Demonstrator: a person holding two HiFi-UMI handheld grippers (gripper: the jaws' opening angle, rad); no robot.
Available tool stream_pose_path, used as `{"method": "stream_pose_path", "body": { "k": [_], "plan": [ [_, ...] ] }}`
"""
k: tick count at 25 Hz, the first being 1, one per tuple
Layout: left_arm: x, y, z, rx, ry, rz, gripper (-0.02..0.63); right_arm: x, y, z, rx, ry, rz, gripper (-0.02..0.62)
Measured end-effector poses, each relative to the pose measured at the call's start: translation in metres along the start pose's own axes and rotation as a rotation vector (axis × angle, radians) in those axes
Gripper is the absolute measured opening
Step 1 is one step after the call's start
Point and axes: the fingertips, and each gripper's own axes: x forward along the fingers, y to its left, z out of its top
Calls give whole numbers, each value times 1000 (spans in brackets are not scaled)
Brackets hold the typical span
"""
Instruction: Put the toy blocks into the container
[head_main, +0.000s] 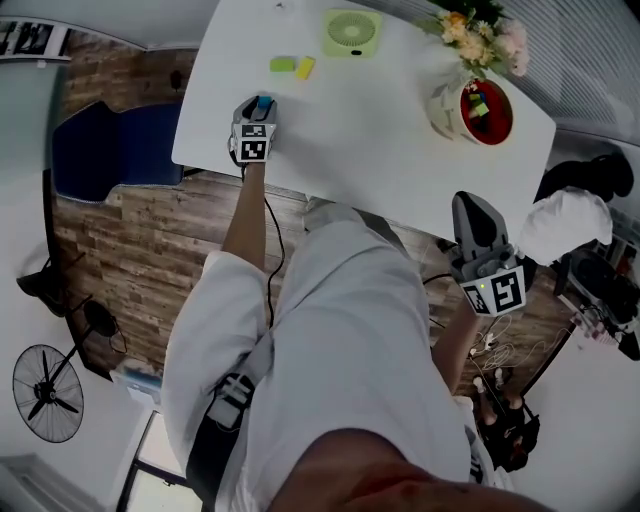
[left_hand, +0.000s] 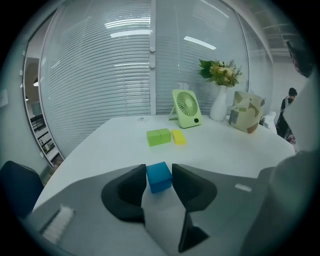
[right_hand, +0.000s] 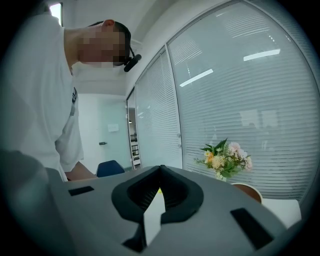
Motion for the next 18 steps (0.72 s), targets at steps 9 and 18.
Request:
{"method": "stream_pose_path", "body": {
  "k": [9, 18],
  "plan": [
    [-47, 3, 47, -15, -144, 14, 160, -3, -4, 4, 16, -42, 60, 2],
    [-118, -37, 157, 67, -334, -69, 156, -4, 0, 2, 39, -95, 159, 2]
  ]
}}
